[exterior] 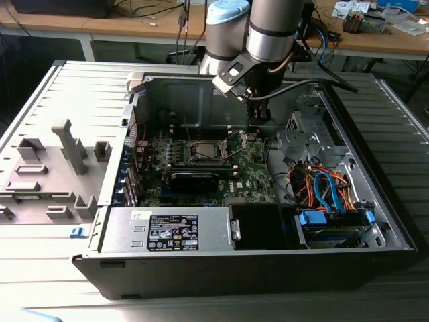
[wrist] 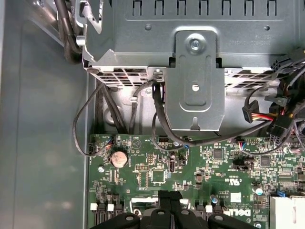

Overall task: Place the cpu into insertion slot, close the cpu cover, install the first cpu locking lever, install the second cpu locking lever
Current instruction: 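Close the cpu cover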

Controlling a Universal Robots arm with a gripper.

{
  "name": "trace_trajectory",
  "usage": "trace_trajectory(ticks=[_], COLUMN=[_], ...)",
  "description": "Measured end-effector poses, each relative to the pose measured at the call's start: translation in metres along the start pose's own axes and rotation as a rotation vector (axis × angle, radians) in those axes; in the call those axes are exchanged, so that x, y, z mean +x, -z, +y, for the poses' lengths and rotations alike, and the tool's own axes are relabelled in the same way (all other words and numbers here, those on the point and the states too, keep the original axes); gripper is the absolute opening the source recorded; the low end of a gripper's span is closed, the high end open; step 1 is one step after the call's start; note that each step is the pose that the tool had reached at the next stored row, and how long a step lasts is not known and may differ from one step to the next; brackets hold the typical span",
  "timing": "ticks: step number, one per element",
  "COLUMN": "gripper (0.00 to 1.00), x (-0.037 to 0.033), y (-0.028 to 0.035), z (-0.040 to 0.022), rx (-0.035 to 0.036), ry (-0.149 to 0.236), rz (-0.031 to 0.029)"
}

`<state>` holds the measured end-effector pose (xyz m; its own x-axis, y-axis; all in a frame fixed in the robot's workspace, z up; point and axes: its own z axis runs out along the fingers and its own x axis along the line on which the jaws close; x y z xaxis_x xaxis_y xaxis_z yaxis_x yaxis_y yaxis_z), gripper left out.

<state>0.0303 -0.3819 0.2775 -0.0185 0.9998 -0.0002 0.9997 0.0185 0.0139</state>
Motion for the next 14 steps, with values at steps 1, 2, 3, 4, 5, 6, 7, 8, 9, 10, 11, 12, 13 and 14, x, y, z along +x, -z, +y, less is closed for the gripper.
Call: trace_trajectory(ticks=[1, 2, 3, 4, 5, 6, 7, 8, 9, 10, 11, 12, 13, 14], gripper=[0.11, 0.11, 0.11, 0.11, 0.11, 0.11, 0.11, 0.11, 0.11, 0.11, 0.11, 0.11, 0.11, 0.11], x=[0.0, 0.0, 0.0, -0.0001, -0.0001, -0.0001, -0.0001, -0.0001, -0.0001, -0.0001, -0.0001, -0.0001, -0.0001, -0.0001], y=[-0.0001, -0.0003, -0.0005, -0.0006, -0.0007, -0.0008, -0.0009, -0.001, -0.0011, -0.0012, -0.0013, -0.0015, -0.0017, -0.0018], z=[0.0004, 0.0012, 0.002, 0.0026, 0.0031, 0.0036, 0.0044, 0.0051, 0.0056, 0.0066, 0.0071, 0.0078, 0.0086, 0.0091], rx=[0.0, 0.0, 0.0, 0.0, 0.0, 0.0, 0.0, 0.0, 0.0, 0.0, 0.0, 0.0, 0.0, 0.0], ry=[0.0, 0.0, 0.0, 0.0, 0.0, 0.0, 0.0, 0.0, 0.0, 0.0, 0.0, 0.0, 0.0, 0.0], rz=[0.0, 0.0, 0.0, 0.0, 0.0, 0.0, 0.0001, 0.0, 0.0, 0.0, 0.0, 0.0001, 0.0001, 0.0])
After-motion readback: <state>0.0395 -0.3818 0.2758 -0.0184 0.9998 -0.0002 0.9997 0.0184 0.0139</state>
